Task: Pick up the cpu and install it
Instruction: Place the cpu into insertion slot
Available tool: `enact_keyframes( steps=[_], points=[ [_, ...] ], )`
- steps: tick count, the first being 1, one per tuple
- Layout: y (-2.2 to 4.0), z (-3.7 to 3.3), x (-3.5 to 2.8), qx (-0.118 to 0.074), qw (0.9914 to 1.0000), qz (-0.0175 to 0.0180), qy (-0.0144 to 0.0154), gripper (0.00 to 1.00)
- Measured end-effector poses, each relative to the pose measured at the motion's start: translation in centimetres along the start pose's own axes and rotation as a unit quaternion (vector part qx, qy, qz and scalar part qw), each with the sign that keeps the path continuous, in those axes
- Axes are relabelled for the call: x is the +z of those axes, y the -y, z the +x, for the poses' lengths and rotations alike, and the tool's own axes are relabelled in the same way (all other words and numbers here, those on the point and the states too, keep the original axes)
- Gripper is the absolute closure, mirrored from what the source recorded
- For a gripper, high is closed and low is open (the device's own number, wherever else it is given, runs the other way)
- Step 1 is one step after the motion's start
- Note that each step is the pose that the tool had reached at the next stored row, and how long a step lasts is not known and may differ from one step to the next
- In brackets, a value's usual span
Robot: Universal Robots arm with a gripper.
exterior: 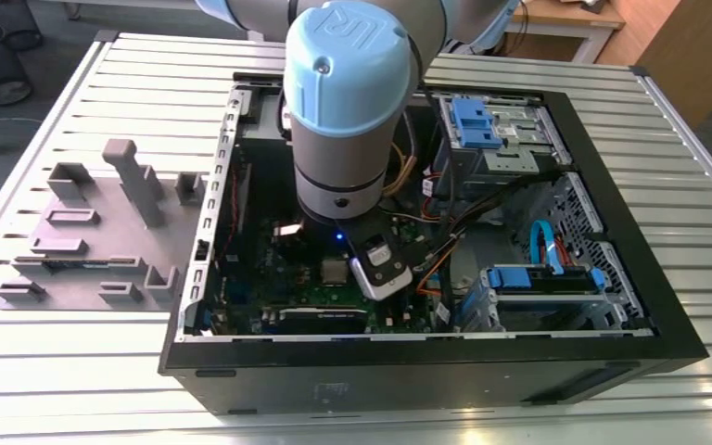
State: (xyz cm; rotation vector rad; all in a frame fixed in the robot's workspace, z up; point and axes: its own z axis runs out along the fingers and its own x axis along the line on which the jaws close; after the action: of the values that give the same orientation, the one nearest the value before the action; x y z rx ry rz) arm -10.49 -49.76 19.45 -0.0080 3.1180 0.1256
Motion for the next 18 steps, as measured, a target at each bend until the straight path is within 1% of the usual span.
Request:
enact_keyframes(
  steps=[3,4,5,6,8,9,11,12,14,18],
  points=[
    [0.0,0.0,-0.05,0.0,1.0,0.0001,0.0,0.48],
    [0.0,0.0,-0.07,0.0,1.0,0.0001,-0.0001,0.49],
    [0.0,0.0,-0.09,0.0,1.0,0.0001,-0.0001,0.56],
    [0.0,0.0,-0.1,0.0,1.0,0.0001,0.0,0.56],
    [-0.01,0.0,-0.14,0.0,1.0,0.0001,-0.0001,0.67],
    [-0.01,0.0,-0.15,0.0,1.0,0.0002,-0.0001,0.67],
    [-0.01,0.0,-0.18,0.0,1.0,0.0001,-0.0001,0.79],
    [-0.01,0.0,-0.19,0.0,1.0,0.0001,-0.0001,0.79],
    [-0.01,0.0,-0.22,0.0,1.0,0.0001,-0.0001,0.89],
    [-0.02,-0.01,-0.29,0.0,1.0,0.0001,-0.0001,0.89]
  ],
)
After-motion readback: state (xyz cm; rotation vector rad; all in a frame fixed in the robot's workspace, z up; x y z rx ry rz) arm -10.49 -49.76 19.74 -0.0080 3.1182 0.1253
